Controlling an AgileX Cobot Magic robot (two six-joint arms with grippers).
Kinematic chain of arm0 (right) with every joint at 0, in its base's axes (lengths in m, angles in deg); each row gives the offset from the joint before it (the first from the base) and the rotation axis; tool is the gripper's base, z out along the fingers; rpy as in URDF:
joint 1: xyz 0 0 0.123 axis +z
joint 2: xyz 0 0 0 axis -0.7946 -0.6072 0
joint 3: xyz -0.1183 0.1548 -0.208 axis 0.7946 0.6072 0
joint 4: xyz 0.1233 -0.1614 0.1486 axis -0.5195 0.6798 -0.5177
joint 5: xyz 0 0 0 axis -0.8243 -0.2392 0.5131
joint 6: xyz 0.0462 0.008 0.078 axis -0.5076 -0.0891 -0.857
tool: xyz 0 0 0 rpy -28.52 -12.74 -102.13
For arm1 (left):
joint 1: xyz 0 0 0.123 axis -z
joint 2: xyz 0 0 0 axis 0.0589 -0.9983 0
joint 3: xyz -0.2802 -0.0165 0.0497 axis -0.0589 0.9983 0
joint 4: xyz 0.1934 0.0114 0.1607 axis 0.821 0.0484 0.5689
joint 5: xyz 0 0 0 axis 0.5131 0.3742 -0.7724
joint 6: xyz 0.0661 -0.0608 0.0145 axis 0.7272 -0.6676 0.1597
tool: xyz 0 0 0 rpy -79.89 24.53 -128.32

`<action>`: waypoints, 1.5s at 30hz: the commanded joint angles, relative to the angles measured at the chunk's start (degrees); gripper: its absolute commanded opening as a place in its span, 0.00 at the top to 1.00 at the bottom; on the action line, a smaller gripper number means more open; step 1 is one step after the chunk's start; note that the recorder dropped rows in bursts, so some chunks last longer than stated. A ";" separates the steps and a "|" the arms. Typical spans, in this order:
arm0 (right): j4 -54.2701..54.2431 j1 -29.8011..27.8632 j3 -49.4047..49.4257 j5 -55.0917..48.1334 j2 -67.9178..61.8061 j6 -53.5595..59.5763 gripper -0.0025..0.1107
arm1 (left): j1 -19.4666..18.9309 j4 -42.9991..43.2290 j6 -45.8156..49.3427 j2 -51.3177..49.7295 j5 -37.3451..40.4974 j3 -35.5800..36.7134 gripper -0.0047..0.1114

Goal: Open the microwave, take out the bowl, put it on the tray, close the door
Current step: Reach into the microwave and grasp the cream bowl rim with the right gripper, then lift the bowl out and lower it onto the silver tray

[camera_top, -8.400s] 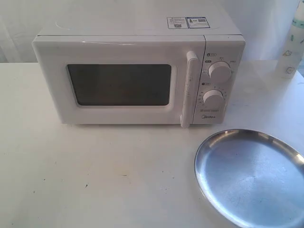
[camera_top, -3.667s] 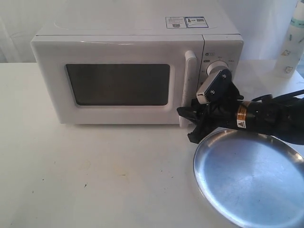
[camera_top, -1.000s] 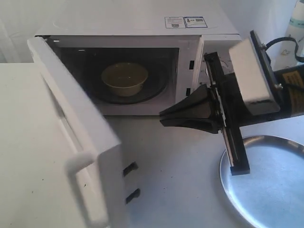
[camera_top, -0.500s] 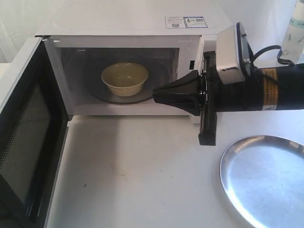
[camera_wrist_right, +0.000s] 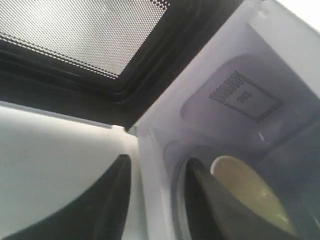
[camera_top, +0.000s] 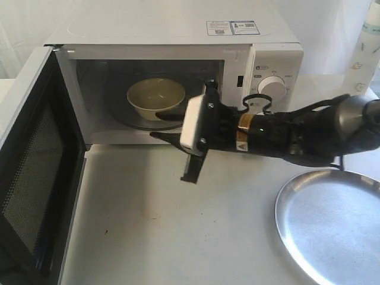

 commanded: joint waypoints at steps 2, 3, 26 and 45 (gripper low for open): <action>-14.98 2.89 -13.42 -6.59 -7.61 3.50 0.53 | 0.27 -0.72 0.00 0.12 0.17 -0.16 0.96; -14.98 3.06 -15.47 -8.37 -9.08 2.27 0.50 | 0.27 -0.72 0.00 0.12 0.17 -0.16 0.96; 33.09 10.91 -26.34 -24.38 -8.98 -53.18 0.98 | 0.27 -0.72 0.00 0.12 0.17 -0.16 0.96; 43.60 10.91 26.99 -75.37 25.95 -93.85 0.98 | 0.27 -0.72 0.00 0.12 0.17 -0.16 0.96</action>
